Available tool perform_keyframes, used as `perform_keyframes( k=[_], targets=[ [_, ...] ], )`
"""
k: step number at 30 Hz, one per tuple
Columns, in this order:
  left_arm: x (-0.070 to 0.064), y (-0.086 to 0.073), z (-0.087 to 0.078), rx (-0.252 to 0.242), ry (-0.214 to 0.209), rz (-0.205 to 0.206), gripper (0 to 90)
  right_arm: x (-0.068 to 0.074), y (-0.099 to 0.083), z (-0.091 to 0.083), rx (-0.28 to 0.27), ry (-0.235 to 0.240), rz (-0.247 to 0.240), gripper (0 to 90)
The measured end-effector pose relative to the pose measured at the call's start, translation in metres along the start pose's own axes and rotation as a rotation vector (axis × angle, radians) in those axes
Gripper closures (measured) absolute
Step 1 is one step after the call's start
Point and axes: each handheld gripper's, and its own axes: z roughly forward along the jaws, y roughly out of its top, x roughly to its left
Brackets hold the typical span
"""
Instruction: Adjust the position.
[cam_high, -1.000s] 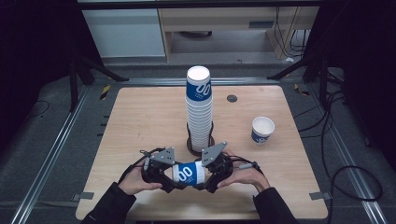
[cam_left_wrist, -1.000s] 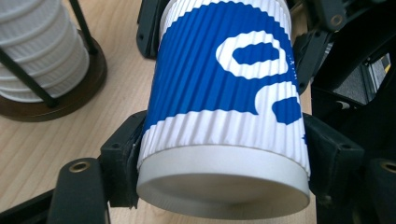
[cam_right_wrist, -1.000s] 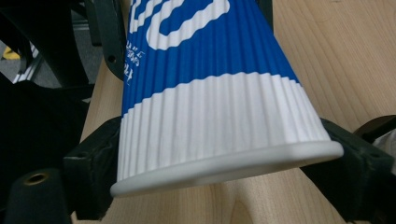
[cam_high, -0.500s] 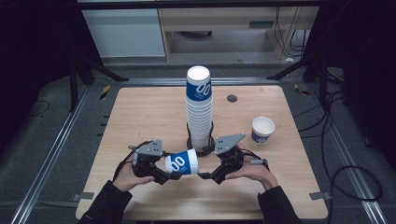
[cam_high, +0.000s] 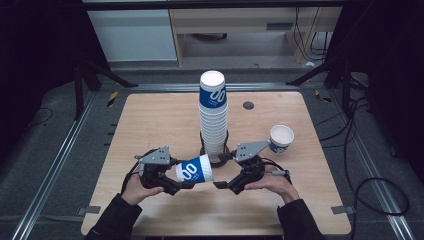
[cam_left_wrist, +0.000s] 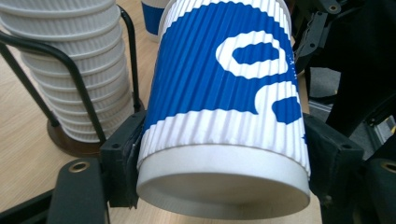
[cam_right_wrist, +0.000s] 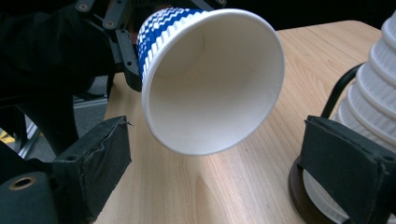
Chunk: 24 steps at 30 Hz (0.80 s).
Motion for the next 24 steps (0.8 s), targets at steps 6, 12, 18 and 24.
perform_keyframes(
  k=[6, 12, 18, 24],
  targets=[
    [-0.003, 0.001, 0.005, -0.004, -0.010, 0.010, 25.5, 0.002, 0.000, 0.003, -0.026, 0.023, 0.010, 9.1],
    [-0.007, 0.002, 0.008, -0.008, -0.031, 0.022, 25.6, 0.003, 0.000, 0.006, -0.031, 0.043, 0.012, 9.6],
    [-0.012, 0.004, 0.011, -0.004, -0.052, 0.035, 25.6, 0.004, 0.000, 0.007, -0.055, 0.081, 0.024, 10.3],
    [-0.015, 0.005, 0.014, -0.005, -0.072, 0.048, 25.7, 0.006, -0.001, 0.012, -0.049, 0.109, 0.027, 10.1]
  ],
)
